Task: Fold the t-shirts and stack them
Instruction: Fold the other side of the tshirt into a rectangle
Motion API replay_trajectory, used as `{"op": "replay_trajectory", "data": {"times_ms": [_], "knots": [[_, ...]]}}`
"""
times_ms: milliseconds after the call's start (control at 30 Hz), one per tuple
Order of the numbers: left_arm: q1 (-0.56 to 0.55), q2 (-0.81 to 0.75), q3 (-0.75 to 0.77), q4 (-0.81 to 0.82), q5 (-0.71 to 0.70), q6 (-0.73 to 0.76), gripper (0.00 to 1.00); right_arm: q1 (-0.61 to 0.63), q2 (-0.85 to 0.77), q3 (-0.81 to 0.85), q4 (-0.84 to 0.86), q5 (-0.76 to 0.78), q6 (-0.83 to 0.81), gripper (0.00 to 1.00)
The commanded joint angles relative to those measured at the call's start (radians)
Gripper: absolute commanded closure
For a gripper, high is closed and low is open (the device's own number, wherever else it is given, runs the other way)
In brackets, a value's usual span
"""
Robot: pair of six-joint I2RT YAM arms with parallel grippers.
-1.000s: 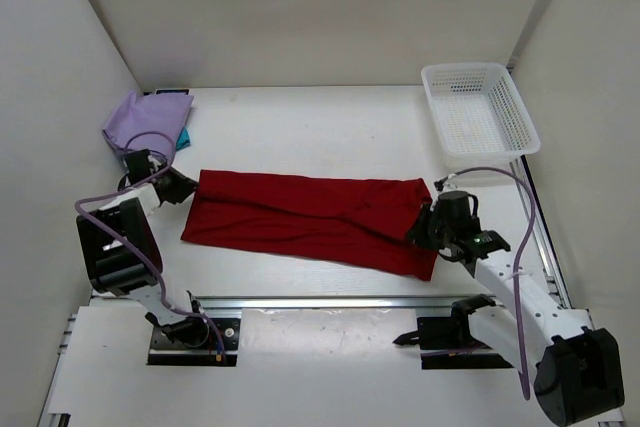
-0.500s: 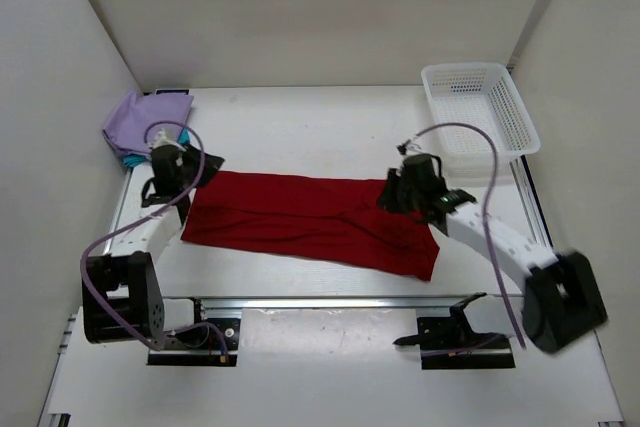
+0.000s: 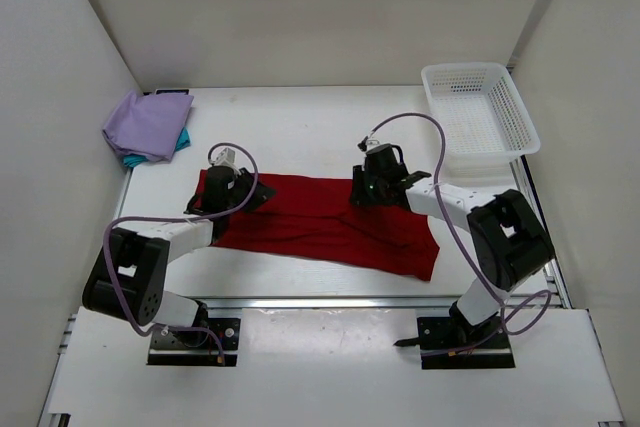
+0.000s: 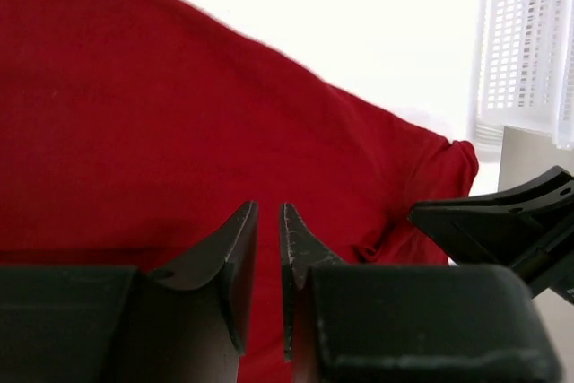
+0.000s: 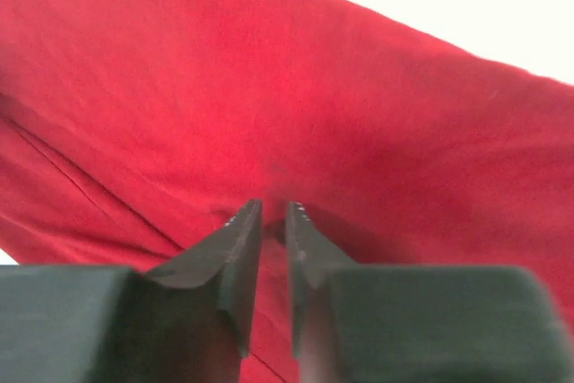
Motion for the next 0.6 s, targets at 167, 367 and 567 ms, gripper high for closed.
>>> {"op": "replay_trajectory", "data": {"times_ms": [167,367,567], "knots": [[0.003,-0.06,-0.05,0.095,0.024,-0.033,0.73,0.104,-0.113,-0.085,-0.039,0.104,0.067,1.0],[-0.01,-0.077,-0.045,0.115,0.03,-0.06,0.73,0.248,-0.205,-0.107,-0.127,0.161,0.197,1.0],[0.037,-0.081,-0.03,0.125,0.063,-0.091,0.73,0.319,-0.283,-0.206,-0.033,0.079,0.273,0.73]]}}
